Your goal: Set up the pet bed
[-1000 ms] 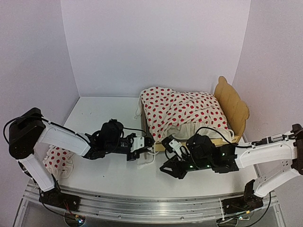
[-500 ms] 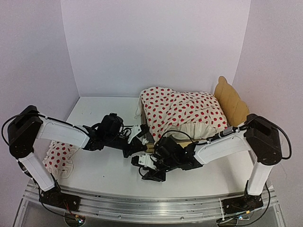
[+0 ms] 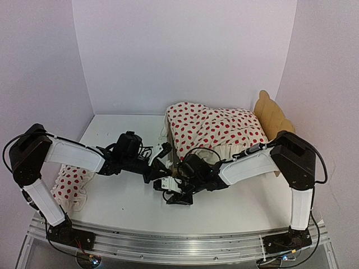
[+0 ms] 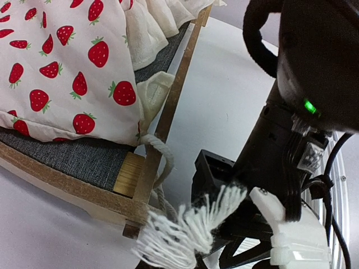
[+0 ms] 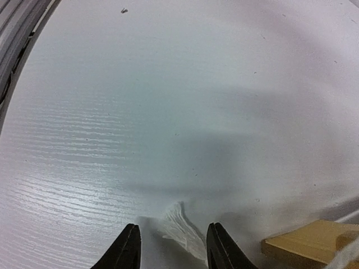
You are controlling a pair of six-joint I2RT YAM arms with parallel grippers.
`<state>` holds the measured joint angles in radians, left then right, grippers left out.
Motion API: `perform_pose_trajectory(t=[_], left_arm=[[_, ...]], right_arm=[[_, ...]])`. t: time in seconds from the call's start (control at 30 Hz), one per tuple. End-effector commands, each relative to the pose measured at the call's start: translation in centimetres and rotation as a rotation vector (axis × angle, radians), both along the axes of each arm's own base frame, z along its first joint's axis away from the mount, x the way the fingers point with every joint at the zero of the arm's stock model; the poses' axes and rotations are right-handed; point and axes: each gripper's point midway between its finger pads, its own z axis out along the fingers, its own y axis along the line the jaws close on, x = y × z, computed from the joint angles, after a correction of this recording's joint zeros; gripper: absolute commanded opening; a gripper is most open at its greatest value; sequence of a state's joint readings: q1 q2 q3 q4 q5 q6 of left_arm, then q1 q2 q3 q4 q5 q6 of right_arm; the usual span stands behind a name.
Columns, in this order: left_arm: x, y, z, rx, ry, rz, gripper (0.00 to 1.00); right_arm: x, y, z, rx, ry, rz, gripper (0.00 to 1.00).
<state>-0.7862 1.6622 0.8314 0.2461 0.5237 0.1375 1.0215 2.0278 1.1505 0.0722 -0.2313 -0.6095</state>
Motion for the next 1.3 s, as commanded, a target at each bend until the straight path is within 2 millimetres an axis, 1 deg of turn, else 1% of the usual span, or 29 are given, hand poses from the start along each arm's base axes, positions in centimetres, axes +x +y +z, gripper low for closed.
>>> perform_pose_trajectory(t=[0.0, 0.07, 0.13, 0.23, 0.3, 0.37, 0.43, 0.47, 0.5, 0.6, 0.7, 0.8, 0.87, 0.9, 0.93, 1.0, 1.13, 1.2, 1.23, 1.27], left_arm=[[2.2, -0.3, 1.5, -0.038, -0.053, 0.046, 0.00], [2.4, -0.3, 1.4, -0.038, -0.055, 0.050, 0.00], [2.4, -0.1, 1.3, -0.036, -0.051, 0.055, 0.00], [2.3, -0.1, 1.2, -0.038, -0.043, 0.054, 0.00], [2.2, -0.1, 1.2, -0.041, -0.040, 0.051, 0.00], [2.2, -0.1, 1.2, -0.043, -0.043, 0.052, 0.00], [2.3, 0.0, 1.1, -0.039, -0.047, 0.054, 0.00], [2.2, 0.0, 1.0, -0.036, -0.050, 0.053, 0.00], [2.2, 0.1, 0.9, -0.033, -0.057, 0.049, 0.00], [1.8, 0.4, 0.5, -0.023, -0.070, 0.038, 0.00], [1.2, 0.5, 0.3, -0.028, -0.080, 0.005, 0.00], [0.1, 0.2, 0.4, -0.048, -0.090, -0.067, 0.00], [-0.7, 0.1, 0.3, -0.060, -0.086, -0.107, 0.00], [-1.0, 0.0, 0.2, -0.062, -0.084, -0.124, 0.00], [-1.3, -0.1, 0.1, -0.066, -0.085, -0.140, 0.00], [-2.5, -0.4, -0.6, -0.054, -0.098, -0.184, 0.00], [-5.7, -1.1, -2.3, -0.012, -0.140, -0.295, 0.01], [-7.0, -1.3, -2.7, -0.001, -0.147, -0.327, 0.07], [-7.4, -1.3, -2.9, 0.004, -0.140, -0.334, 0.13], [-7.7, -1.2, -3.1, 0.007, -0.130, -0.337, 0.21]], right_arm=[[0.9, 0.0, -0.3, -0.020, 0.018, 0.017, 0.40], [1.8, -0.3, -0.4, -0.021, 0.054, -0.021, 0.40], [1.9, -1.2, -1.3, -0.068, 0.085, -0.025, 0.38], [1.9, -2.0, -2.5, -0.127, 0.086, -0.024, 0.37], [1.6, -2.3, -3.0, -0.149, 0.099, -0.014, 0.34], [1.3, -2.6, -3.5, -0.171, 0.114, -0.010, 0.23], [1.0, -2.9, -3.6, -0.178, 0.129, -0.009, 0.08], [0.6, -3.0, -3.3, -0.173, 0.147, -0.005, 0.03], [0.0, -3.0, -2.6, -0.154, 0.176, -0.002, 0.00], [-1.8, -2.6, 0.7, -0.076, 0.278, -0.029, 0.00], [-3.3, -2.5, 3.8, -0.015, 0.318, -0.080, 0.00], [-4.4, -2.9, 6.1, 0.056, 0.391, -0.155, 0.00], [-4.9, -3.4, 6.7, 0.090, 0.439, -0.198, 0.00], [-5.0, -3.7, 7.0, 0.103, 0.456, -0.227, 0.00], [-5.0, -4.1, 6.9, 0.109, 0.468, -0.252, 0.00], [-4.5, -4.4, 7.3, 0.162, 0.521, -0.322, 0.00], [-3.0, -4.5, 8.0, 0.285, 0.619, -0.434, 0.00], [-2.3, -4.4, 8.2, 0.330, 0.645, -0.473, 0.00], [-2.0, -4.5, 8.3, 0.348, 0.657, -0.492, 0.00], [-1.6, -4.6, 8.4, 0.364, 0.666, -0.513, 0.00]])
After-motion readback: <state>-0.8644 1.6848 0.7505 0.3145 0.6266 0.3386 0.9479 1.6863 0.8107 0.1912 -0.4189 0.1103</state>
